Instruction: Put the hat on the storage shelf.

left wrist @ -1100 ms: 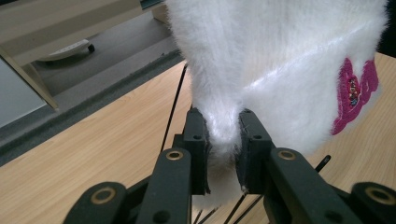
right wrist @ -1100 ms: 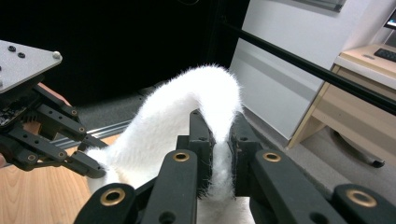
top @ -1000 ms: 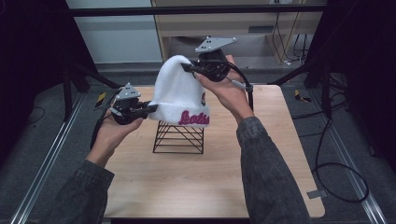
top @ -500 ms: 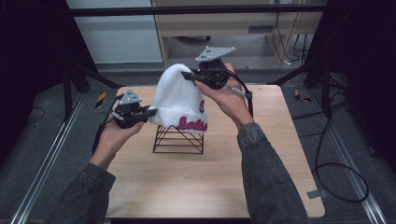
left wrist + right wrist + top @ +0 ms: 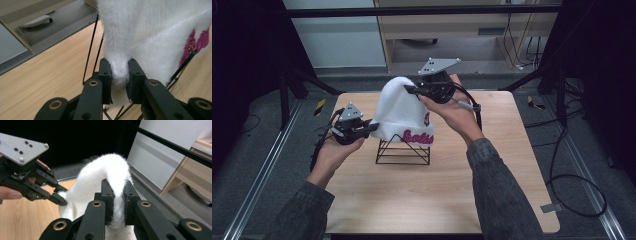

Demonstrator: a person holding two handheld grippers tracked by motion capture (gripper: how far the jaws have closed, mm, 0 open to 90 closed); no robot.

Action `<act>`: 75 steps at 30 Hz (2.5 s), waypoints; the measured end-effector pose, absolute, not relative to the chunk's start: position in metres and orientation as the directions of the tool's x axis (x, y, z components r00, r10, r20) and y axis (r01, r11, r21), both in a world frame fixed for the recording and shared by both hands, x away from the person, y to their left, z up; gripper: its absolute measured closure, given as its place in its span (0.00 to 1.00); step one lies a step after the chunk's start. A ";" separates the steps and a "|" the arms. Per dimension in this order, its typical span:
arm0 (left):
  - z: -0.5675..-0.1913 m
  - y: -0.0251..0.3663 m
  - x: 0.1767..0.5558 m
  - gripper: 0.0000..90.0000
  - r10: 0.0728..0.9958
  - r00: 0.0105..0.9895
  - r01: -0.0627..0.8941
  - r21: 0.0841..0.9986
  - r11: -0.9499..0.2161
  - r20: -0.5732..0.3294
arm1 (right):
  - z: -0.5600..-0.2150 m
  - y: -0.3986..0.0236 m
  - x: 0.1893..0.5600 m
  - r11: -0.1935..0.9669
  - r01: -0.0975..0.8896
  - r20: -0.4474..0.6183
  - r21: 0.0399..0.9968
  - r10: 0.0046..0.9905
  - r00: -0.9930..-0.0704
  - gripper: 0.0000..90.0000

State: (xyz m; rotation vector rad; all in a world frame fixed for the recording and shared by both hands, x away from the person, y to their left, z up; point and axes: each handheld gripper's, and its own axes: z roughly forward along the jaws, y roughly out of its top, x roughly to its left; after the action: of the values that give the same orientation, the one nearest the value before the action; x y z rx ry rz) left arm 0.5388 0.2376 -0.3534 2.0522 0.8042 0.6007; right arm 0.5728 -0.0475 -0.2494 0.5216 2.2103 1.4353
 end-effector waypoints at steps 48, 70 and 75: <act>-0.411 0.251 0.532 0.85 0.704 0.705 0.389 0.784 -0.484 0.085 | -0.302 -0.031 0.548 0.511 0.171 -0.127 0.843 0.497 -0.859 0.92; -0.425 0.254 0.532 0.85 0.704 0.707 0.414 0.769 -0.486 0.065 | -0.312 -0.025 0.546 0.527 0.186 -0.114 0.829 0.485 -0.867 0.91; -0.426 0.254 0.532 0.85 0.704 0.707 0.416 0.766 -0.490 0.066 | -0.315 -0.024 0.546 0.527 0.192 -0.108 0.828 0.486 -0.867 0.91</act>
State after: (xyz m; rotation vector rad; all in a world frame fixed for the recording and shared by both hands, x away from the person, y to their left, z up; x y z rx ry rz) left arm 0.5323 0.2539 -0.4259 2.1497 0.8485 0.4834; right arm 0.5463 -0.0244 -0.3145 0.5630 2.4439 1.2652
